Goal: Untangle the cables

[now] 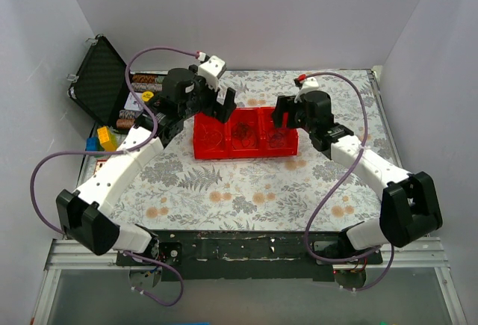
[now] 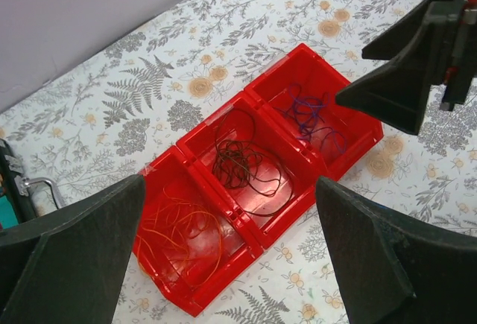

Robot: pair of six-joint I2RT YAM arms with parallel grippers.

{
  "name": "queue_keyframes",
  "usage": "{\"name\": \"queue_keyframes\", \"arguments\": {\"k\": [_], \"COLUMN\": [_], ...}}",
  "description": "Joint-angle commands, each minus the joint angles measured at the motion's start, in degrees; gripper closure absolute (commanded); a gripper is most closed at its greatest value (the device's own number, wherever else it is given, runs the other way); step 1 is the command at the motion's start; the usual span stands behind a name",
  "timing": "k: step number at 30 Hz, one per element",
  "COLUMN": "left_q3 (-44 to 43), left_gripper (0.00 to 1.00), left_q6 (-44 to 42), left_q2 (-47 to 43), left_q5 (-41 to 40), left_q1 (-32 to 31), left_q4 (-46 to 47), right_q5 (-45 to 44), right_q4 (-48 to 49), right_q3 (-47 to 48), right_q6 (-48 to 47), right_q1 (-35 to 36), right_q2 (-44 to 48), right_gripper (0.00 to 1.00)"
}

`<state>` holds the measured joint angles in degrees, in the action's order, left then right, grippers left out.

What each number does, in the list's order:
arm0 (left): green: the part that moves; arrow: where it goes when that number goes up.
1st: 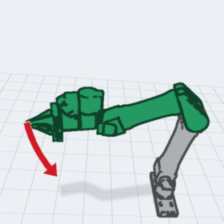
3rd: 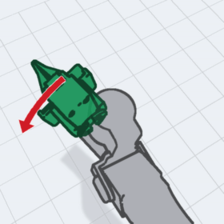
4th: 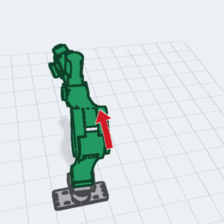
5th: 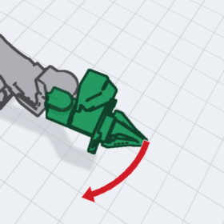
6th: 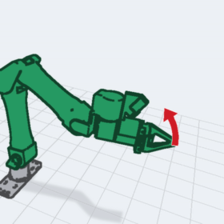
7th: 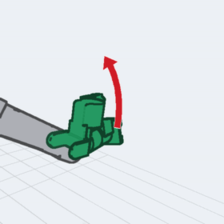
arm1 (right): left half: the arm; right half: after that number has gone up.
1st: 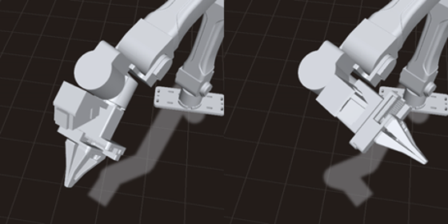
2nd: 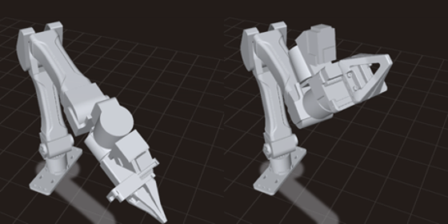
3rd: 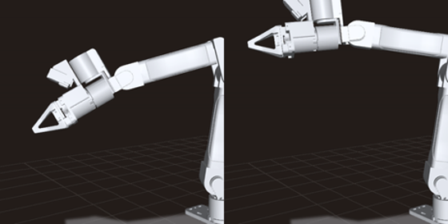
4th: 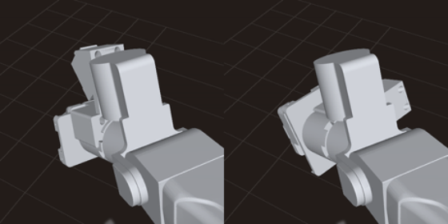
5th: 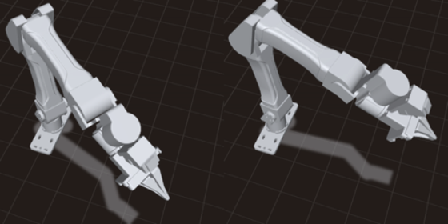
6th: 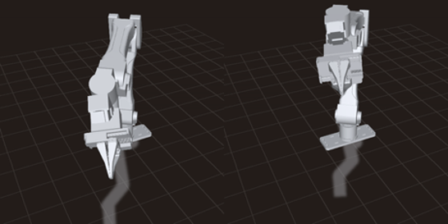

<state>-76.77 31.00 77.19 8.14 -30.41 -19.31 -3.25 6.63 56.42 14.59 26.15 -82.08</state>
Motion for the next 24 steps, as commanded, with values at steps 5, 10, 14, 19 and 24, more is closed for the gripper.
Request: {"name": "queue_keyframes", "arguments": {"k": [5, 10, 14, 19, 24], "left_q3": [-4.9, -3.7, 3.0, 8.9, 17.4], "left_gripper": [0.02, 0.02, 0.02, 0.02, 0.02], "left_q6": [7.0, 8.8, 8.0, 10.1, 10.9], "left_q2": [4.0, 4.3, 0.3, -2.7, -7.3], "left_q5": [-12.1, -19.5, -21.5, -23.8, -24.6], "left_q1": [1.8, 2.6, 3.7, 5.0, 5.8], "left_q4": [-7.7, -9.3, -4.2, -1.8, 2.5], "right_q5": [-11.6, -11.0, -11.3, -11.1, -12.4], "right_q4": [-15.7, -17.1, -17.2, -16.7, -17.4], "right_q3": [3.4, -0.7, -3.7, -7.2, -9.9], "right_q6": [2.5, 2.3, 1.7, 0.9, 0.4], "right_q1": [-0.4, -0.5, -0.6, -0.6, -0.8], "right_q2": [5.3, 9.4, 13.0, 17.7, 22.4], "right_gripper": [0.11, 0.10, 0.10, 0.09, 0.09]}}
